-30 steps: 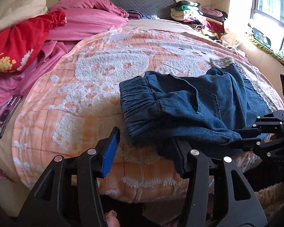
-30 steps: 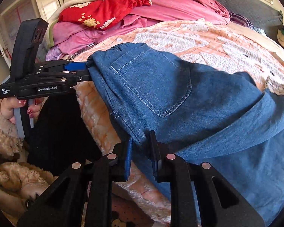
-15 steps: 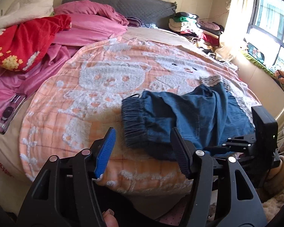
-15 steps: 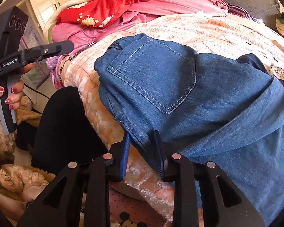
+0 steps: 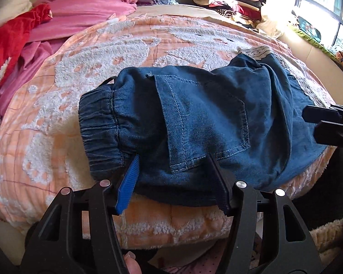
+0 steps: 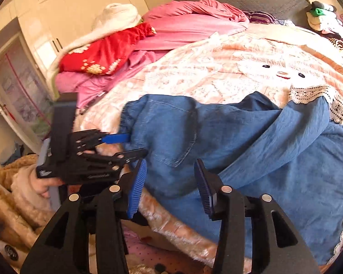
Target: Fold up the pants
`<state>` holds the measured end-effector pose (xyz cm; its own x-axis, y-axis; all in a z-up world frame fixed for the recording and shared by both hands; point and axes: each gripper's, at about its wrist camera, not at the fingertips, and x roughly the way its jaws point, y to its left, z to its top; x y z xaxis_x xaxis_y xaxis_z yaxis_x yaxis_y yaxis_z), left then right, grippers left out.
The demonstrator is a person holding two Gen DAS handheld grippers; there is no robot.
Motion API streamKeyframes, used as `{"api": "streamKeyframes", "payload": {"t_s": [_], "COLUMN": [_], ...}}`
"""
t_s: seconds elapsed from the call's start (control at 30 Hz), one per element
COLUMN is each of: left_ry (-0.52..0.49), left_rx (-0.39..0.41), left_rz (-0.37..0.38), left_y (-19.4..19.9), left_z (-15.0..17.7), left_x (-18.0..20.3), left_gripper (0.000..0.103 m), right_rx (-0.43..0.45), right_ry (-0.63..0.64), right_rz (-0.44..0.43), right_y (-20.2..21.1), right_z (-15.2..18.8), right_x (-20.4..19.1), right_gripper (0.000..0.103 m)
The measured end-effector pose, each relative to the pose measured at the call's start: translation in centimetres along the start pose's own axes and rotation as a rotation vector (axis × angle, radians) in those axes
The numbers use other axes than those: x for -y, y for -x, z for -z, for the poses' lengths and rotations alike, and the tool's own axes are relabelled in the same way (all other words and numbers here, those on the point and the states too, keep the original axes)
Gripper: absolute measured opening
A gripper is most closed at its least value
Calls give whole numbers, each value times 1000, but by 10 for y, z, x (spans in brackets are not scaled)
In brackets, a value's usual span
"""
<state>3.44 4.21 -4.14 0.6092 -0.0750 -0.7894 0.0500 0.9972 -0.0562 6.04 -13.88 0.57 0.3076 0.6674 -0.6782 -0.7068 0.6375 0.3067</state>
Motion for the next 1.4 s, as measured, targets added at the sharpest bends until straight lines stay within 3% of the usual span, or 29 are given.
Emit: {"api": "streamKeyframes", "payload": {"t_s": [0.2, 0.3, 0.37, 0.53, 0.6, 0.9, 1.27, 1.4], "left_ry": [-7, -7, 2, 23, 52, 28, -39, -48], "left_rx": [6, 10, 12, 30, 50, 135, 4, -42], "left_rz": [4, 1, 2, 16, 54, 151, 351, 389], "left_y": [3, 3, 4, 15, 27, 64, 15, -4], "left_z": [3, 3, 3, 0, -2, -23, -34, -38], "left_x": [-2, -2, -1, -1, -3, 22, 84, 101], "left_gripper": [52, 52, 52, 53, 56, 65, 65, 54], "right_rx": [-53, -131, -156, -102, -51, 68, 112, 95], "right_ry": [-42, -82, -125, -148, -162, -196, -211, -181], "right_rz": [53, 134, 133, 106, 91, 229, 339, 352], "right_y": [-33, -53, -61, -44, -25, 37, 64, 55], "right_z": [-7, 1, 8, 7, 5, 4, -6, -25], "right_x": [19, 31, 39, 38, 39, 59, 97, 108], "right_gripper": [49, 53, 53, 53, 63, 75, 83, 83]}}
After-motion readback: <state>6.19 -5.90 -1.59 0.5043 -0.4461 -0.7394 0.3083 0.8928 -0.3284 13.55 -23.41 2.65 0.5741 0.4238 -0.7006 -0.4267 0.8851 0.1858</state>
